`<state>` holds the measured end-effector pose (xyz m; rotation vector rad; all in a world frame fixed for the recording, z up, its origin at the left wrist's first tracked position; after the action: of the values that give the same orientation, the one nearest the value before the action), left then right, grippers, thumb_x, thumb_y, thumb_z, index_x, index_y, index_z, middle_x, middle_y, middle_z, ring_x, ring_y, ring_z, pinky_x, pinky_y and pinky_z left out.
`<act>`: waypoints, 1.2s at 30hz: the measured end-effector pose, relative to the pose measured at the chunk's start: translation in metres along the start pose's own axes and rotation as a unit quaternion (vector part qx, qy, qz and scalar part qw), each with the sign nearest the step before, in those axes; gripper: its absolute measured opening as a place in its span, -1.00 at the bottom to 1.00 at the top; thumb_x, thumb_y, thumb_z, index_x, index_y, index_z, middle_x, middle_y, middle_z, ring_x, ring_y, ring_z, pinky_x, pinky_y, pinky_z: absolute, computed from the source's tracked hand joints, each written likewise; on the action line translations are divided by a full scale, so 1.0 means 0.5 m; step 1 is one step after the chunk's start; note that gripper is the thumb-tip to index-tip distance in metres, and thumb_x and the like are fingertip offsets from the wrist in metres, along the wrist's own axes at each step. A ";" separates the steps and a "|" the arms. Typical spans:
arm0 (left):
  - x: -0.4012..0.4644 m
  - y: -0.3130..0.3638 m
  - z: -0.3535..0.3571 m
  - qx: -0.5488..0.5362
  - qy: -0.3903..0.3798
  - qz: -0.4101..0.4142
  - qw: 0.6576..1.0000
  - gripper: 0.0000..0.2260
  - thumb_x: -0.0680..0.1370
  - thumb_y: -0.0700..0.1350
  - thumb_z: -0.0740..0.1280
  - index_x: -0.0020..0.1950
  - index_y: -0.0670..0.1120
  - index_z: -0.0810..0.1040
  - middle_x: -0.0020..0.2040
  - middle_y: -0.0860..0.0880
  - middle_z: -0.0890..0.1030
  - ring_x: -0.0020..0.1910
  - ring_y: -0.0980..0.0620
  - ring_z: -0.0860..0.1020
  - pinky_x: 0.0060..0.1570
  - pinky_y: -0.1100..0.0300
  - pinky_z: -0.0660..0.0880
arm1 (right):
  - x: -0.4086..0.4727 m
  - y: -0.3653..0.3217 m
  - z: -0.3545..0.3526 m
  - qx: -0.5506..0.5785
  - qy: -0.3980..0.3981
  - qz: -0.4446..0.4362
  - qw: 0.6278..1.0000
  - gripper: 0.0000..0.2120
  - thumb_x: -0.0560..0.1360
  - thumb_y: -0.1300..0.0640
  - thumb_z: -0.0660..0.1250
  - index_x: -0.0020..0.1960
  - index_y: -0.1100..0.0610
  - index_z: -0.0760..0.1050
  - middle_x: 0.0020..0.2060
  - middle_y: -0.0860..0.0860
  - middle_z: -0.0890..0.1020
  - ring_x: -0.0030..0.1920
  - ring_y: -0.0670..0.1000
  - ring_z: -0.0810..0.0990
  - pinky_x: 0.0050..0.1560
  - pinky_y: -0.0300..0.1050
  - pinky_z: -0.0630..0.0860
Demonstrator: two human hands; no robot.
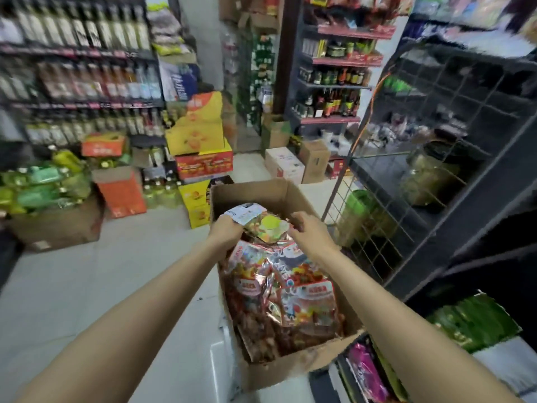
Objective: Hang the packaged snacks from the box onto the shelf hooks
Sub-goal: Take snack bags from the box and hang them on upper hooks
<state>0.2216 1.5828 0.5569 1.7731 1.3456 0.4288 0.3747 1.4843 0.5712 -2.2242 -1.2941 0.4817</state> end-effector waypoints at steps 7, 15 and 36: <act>0.179 -0.066 0.063 -0.093 0.007 -0.165 0.982 -0.67 0.53 -0.25 0.20 0.30 -0.23 0.46 0.20 -0.22 0.54 0.18 -0.24 0.51 0.15 0.01 0.47 | 0.195 0.048 0.117 -0.017 -0.150 0.040 0.988 -0.38 0.54 -0.01 0.28 0.52 0.09 0.15 0.45 0.19 0.27 0.43 0.18 0.26 0.40 0.05 0.26; 0.241 -0.086 0.094 -0.125 0.049 -0.246 0.960 -0.60 0.48 -0.17 0.34 0.30 -0.25 0.43 0.24 -0.18 0.52 0.18 -0.18 0.53 0.15 0.06 0.51 | 0.272 0.086 0.166 -0.056 -0.188 0.068 0.978 -0.26 0.38 -0.14 0.46 0.42 0.12 0.28 0.33 0.15 0.44 0.36 0.22 0.34 0.35 0.10 0.27; 0.011 0.186 -0.072 -0.238 0.017 0.161 0.958 -0.81 0.50 -0.09 0.37 0.09 -0.05 0.48 0.10 -0.07 0.62 0.04 -0.02 0.57 0.08 -0.04 0.52 | 0.034 -0.062 -0.145 0.392 0.098 -0.055 0.913 -0.69 0.49 0.21 0.39 0.21 0.11 0.47 0.12 0.02 0.61 0.13 -0.01 0.58 0.16 -0.05 0.52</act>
<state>0.2560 1.5969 0.6497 1.5739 0.8743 0.8855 0.4005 1.4934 0.6471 -1.4730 -0.8900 0.5859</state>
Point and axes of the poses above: each hand's wrist, its own x-axis towards the middle knuckle, its own z-axis out of the palm, y = z × x, the point moved 4 cm from there along x, towards the middle knuckle
